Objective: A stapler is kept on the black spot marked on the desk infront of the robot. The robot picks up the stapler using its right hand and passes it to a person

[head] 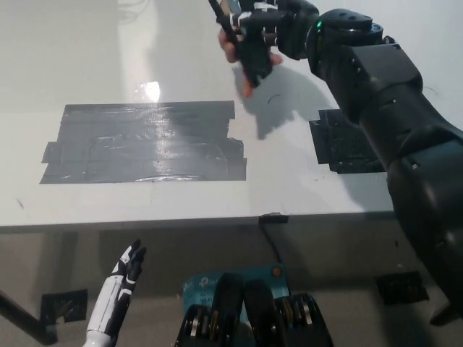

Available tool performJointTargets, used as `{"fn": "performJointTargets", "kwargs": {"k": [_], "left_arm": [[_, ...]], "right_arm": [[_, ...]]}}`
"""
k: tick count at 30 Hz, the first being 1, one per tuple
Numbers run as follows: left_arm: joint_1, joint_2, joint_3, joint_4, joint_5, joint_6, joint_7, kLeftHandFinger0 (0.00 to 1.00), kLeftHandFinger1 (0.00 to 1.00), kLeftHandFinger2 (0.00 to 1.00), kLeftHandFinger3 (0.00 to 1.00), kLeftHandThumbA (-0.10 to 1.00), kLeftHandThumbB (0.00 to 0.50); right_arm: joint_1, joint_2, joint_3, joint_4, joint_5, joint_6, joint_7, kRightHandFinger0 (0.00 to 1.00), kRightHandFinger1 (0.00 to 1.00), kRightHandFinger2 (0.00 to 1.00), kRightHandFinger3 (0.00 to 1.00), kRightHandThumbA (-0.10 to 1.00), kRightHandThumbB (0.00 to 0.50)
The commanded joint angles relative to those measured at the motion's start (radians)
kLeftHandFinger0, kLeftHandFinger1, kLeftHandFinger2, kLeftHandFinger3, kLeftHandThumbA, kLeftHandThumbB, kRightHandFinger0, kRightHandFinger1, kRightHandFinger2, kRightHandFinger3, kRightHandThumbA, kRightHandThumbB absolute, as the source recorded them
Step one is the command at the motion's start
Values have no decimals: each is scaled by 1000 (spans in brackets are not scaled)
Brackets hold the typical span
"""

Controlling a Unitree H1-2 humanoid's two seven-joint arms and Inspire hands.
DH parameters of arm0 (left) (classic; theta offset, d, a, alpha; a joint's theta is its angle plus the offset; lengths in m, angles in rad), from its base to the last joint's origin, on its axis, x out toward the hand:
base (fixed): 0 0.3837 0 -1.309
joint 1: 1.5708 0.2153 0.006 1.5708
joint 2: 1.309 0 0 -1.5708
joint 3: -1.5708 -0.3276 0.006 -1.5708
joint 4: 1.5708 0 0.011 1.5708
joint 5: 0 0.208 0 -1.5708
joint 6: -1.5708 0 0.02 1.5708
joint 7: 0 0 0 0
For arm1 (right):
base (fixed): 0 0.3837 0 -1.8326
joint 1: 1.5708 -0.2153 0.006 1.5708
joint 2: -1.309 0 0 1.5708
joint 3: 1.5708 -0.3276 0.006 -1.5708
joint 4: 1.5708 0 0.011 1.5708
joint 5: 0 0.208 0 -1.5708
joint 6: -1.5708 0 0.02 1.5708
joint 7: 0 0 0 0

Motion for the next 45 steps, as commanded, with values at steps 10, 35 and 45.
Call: {"fn": "performJointTargets", "kwargs": {"k": [10,35,45], "left_arm": [[-13,10,-2,-35,2,8,3,1000,1000,1000,1000,1000,500],[-29,7,11,9,-34,-37,2,1000,1000,1000,1000,1000,498],[4,14,11,26,-42,-38,-10,1000,1000,1000,1000,1000,500]], "right_arm": [[-64,-49,86,-66,-165,-151,54,1000,1000,1000,1000,1000,460],[739,-293,-81,-1893,194,179,-14,1000,1000,1000,1000,1000,436],[1311,-258,-85,-2223,187,75,79,1000,1000,1000,1000,1000,458]]}}
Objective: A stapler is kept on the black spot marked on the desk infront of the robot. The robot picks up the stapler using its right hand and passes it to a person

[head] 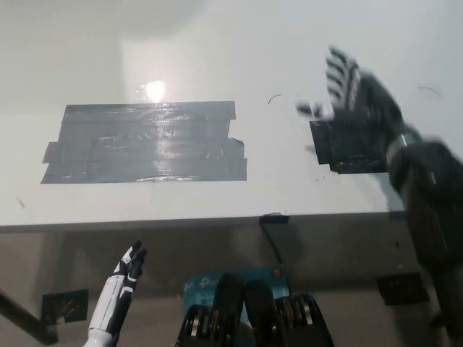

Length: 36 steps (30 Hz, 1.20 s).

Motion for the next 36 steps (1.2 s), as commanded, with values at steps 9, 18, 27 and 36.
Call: {"fn": "performJointTargets", "kwargs": {"k": [9,18,27,36], "left_arm": [[19,10,8,16,-33,-75,2,1000,1000,1000,1000,1000,480],[0,5,9,22,-40,-69,0,1000,1000,1000,1000,1000,467],[18,2,3,14,-36,-66,1,1000,1000,1000,1000,1000,474],[56,5,0,18,-36,-89,3,1000,1000,1000,1000,1000,472]], "right_arm": [[720,-92,-44,-1107,333,-68,90,1000,1000,1000,1000,1000,456],[799,-94,-39,-1107,357,-116,116,1000,1000,1000,1000,1000,461],[860,-20,-6,-789,197,-250,139,1000,1000,1000,1000,1000,441],[843,10,14,-478,124,-350,155,1000,1000,1000,1000,1000,337]]}}
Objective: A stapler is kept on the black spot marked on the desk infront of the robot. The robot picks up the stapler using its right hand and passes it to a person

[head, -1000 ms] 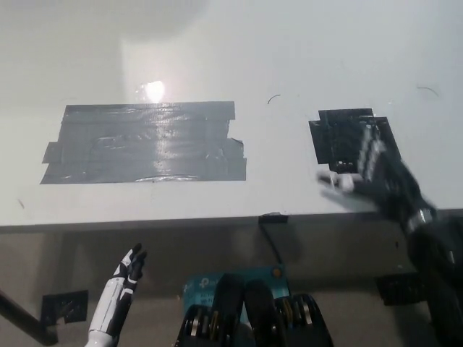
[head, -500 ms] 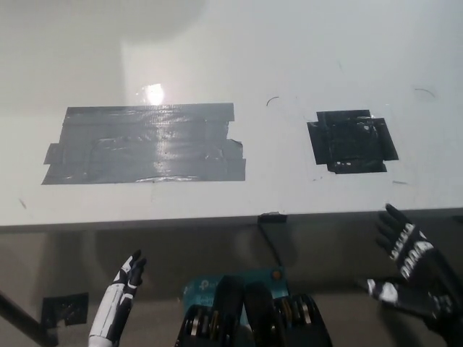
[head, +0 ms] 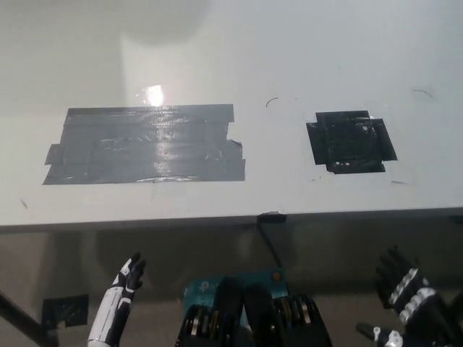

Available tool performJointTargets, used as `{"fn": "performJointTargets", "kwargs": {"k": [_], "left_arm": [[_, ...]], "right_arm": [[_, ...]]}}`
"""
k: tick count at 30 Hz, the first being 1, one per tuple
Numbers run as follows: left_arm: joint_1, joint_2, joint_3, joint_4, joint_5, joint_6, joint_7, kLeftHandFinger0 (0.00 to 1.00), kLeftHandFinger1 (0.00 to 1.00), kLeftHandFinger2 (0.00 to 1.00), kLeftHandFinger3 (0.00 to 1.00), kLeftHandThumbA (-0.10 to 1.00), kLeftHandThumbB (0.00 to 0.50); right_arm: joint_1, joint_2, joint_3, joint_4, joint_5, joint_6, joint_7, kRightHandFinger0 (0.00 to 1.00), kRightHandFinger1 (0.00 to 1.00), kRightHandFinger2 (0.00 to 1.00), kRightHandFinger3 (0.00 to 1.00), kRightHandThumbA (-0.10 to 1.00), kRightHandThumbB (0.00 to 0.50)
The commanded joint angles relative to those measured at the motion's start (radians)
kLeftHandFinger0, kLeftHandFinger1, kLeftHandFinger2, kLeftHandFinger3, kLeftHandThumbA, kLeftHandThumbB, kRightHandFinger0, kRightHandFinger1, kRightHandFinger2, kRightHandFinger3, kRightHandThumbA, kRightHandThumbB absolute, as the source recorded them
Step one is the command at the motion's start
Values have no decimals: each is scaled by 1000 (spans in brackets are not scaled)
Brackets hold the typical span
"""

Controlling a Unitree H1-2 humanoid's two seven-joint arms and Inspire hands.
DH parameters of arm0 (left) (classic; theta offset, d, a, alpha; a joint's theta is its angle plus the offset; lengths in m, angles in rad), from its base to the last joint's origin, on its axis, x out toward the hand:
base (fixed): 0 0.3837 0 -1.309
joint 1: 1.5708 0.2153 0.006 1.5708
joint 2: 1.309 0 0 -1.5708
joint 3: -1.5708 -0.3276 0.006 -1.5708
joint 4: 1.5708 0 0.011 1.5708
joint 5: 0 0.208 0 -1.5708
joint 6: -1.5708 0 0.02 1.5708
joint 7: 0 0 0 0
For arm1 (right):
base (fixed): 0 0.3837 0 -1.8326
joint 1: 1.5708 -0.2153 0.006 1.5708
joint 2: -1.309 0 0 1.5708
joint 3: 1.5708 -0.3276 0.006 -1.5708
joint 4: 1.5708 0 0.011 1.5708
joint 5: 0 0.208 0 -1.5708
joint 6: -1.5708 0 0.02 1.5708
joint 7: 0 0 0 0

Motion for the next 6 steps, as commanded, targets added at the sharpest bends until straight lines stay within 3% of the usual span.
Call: {"fn": "performJointTargets", "kwargs": {"k": [1,6], "left_arm": [[26,5,-3,-13,-13,-59,2,1000,1000,1000,1000,1000,467],[13,3,-6,0,-4,-65,7,1000,1000,1000,1000,1000,487]], "right_arm": [[-4,11,9,57,-41,-138,43,1000,1000,1000,1000,1000,339],[-20,-3,13,94,-51,-141,51,1000,1000,1000,1000,1000,329]]}}
